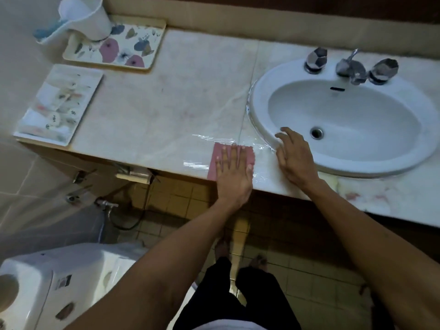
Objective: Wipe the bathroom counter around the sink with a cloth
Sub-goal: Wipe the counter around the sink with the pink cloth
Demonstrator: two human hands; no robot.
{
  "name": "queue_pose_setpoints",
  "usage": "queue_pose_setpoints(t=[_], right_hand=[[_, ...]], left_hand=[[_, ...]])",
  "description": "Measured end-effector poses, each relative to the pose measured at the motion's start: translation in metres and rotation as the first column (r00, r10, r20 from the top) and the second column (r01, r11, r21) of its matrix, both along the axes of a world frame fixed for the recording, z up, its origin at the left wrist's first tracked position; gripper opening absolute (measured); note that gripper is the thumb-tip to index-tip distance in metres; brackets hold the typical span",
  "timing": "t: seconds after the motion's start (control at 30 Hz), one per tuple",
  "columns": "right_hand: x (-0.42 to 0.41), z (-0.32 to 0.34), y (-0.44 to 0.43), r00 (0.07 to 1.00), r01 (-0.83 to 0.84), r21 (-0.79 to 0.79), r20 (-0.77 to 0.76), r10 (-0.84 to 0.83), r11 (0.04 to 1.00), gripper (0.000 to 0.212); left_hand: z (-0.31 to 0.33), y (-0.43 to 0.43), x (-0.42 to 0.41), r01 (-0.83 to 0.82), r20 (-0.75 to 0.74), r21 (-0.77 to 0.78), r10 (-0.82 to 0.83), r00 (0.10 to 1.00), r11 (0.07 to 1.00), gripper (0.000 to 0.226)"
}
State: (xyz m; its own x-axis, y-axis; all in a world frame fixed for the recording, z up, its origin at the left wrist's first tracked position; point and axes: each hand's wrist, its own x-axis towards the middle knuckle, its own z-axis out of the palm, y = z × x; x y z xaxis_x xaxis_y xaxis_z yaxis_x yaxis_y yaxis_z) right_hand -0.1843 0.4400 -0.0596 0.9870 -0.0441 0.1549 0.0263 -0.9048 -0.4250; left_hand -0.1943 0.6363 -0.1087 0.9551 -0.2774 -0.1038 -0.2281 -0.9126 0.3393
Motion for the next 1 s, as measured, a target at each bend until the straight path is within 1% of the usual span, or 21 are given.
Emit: queue_pose_setpoints(t=[0.1,0.2,0.3,0.43,0.53,0.63,0.73,0.83,0.93,1.0], right_hand=[[-0.015,0.004,-0.046,0.995,0.092,0.01,-0.048,-0.091,0.996,0.033],[-0.039,0.004,-0.092,0.979,0.177,-0.004,-0.106,-0.176,0.984,0.033],[-0.066,0.001,-0.136,0.973,0.189,-0.046,-0.129,-0.193,0.981,0.03],[-0.101,0.001,-0.191,0.983,0.124,-0.073,-0.129,-0.132,0.99,0.029],[-0.125,0.001,-0.23,0.989,0.075,-0.091,-0.117,-0.086,0.993,0.03],[-0.142,0.003,-0.262,0.992,0.055,-0.072,-0.109,-0.062,0.996,0.033],[-0.16,0.005,-0.287,0.988,0.045,-0.037,-0.148,-0.05,0.998,0.037],[-0.18,0.008,-0.311,0.985,0.069,0.018,-0.162,-0.066,0.997,0.045],[-0.2,0.008,-0.333,0.983,0.106,0.054,-0.158,-0.096,0.993,0.039],[-0.212,0.007,-0.348,0.98,0.13,0.067,-0.16,-0.118,0.989,0.038]], left_hand=[[0.0,-0.033,-0.011,0.083,0.005,-0.009,-0.083,0.997,0.996,0.061],[-0.002,-0.064,-0.026,0.102,-0.002,-0.025,-0.102,0.995,0.994,0.061],[-0.002,-0.103,-0.043,0.105,-0.001,-0.036,-0.105,0.994,0.994,0.062],[0.001,-0.149,-0.07,-0.005,0.029,-0.016,0.005,1.0,1.0,0.066],[0.006,-0.182,-0.088,-0.1,-0.011,-0.018,0.1,0.995,0.995,0.068],[0.01,-0.222,-0.106,-0.244,-0.029,-0.037,0.243,0.97,0.969,0.069],[0.013,-0.264,-0.126,-0.302,-0.099,-0.063,0.295,0.95,0.951,0.07],[0.014,-0.304,-0.148,-0.277,-0.112,-0.067,0.268,0.957,0.959,0.069],[0.013,-0.34,-0.169,-0.207,-0.092,-0.072,0.2,0.975,0.976,0.069],[0.014,-0.363,-0.179,-0.176,-0.119,-0.071,0.167,0.979,0.982,0.068]])
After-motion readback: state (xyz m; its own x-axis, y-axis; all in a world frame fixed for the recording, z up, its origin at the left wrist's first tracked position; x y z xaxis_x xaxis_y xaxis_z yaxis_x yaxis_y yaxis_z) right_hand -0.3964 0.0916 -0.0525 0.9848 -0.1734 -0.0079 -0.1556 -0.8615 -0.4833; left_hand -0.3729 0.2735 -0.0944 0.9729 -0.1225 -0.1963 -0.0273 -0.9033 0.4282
